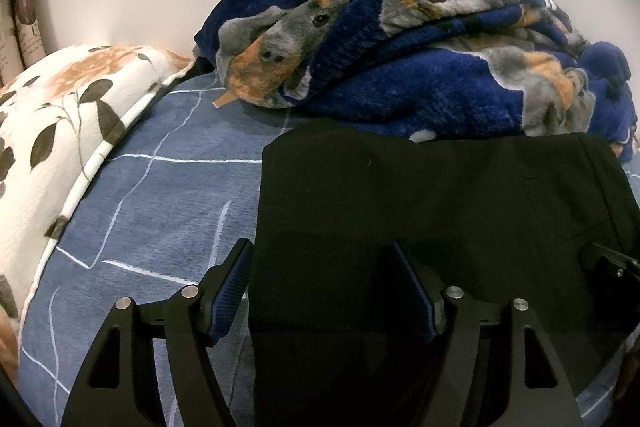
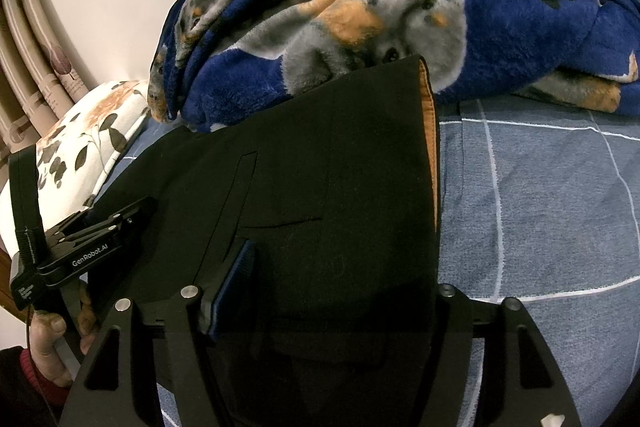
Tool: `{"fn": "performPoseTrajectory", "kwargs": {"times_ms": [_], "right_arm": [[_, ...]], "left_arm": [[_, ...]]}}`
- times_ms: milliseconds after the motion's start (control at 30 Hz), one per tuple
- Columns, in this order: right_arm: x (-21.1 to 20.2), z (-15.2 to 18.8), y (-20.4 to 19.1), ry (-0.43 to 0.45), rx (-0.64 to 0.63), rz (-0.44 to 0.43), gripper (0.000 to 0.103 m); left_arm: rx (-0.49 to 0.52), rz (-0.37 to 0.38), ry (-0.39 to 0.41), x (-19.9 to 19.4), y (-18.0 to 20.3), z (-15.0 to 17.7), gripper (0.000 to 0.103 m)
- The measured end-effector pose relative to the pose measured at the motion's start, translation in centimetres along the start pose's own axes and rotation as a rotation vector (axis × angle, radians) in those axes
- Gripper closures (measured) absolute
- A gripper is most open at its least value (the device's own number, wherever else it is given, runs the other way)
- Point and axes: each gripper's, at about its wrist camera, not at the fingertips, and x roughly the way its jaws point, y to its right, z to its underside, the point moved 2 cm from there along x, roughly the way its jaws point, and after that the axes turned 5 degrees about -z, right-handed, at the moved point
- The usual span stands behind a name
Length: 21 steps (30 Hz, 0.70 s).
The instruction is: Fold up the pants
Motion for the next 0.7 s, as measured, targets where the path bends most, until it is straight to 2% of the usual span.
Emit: {"fn": "performPoseTrajectory", "kwargs": {"times_ms": [333,467,700], "right_arm": [[-0.02,-0.01,-0.03,0.000,-0.001,0.001,0.037],[-0.10,0.00,0.10,0.007,-0.004,0.021,0.016],[-0.16,-0.07,0.39,0.007,-0.002,0.045,0.014]], "left_arm": [[0.001,-0.001,0.000,0.05,-0.02,-0.01,0.031],[0.002,-0.006,0.002,-0.05,-0.11,-0.02,0.030],[-0.010,-0.016,0.021,-0.65,-0.68,0.02,0.025]]}}
